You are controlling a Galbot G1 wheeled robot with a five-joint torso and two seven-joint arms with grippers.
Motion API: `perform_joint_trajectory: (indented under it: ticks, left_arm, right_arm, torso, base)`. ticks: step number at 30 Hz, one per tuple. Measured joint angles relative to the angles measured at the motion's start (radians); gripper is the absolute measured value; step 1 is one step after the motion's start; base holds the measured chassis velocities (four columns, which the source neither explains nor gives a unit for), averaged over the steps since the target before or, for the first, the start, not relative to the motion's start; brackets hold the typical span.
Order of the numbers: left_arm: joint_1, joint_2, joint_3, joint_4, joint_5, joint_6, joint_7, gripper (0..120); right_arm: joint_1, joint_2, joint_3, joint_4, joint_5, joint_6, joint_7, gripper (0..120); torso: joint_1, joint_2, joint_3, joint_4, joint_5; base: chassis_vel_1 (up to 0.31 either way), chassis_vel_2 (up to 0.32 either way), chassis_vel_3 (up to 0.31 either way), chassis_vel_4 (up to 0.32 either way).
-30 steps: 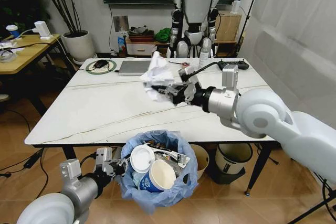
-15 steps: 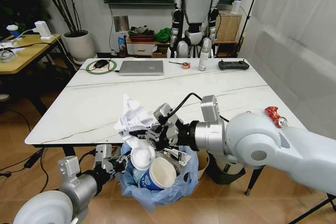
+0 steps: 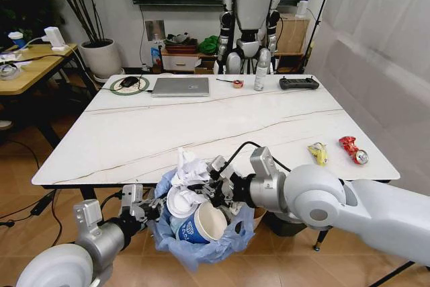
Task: Pick up the trash bin and place the trash from the table into it.
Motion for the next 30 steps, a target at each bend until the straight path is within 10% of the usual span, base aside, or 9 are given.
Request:
perform_joint_trajectory:
  ticks: [22,30]
  left_arm:
    - [-0.012,-0.009,0.009,0.000,0.004,0.004,-0.008,0]
    - [-0.015,-0.007,0.008,0.000,0.003,0.006,-0.008,0]
  right_arm:
    - [-0.123,-0.042,0.118,0.057,-0.008,0.028,0.000,1]
    - [-0.128,-0.044,0.120,0.084,0.001,0.047,-0.002,26]
  torso:
    - [0.000,0.000,0.000,0.0002,-0.0002]
    - [0.000,0.000,0.000,0.0002,-0.0002]
  base:
    - [0.000,0.000,0.000,0.000]
    - [0.000,0.000,0.000,0.000]
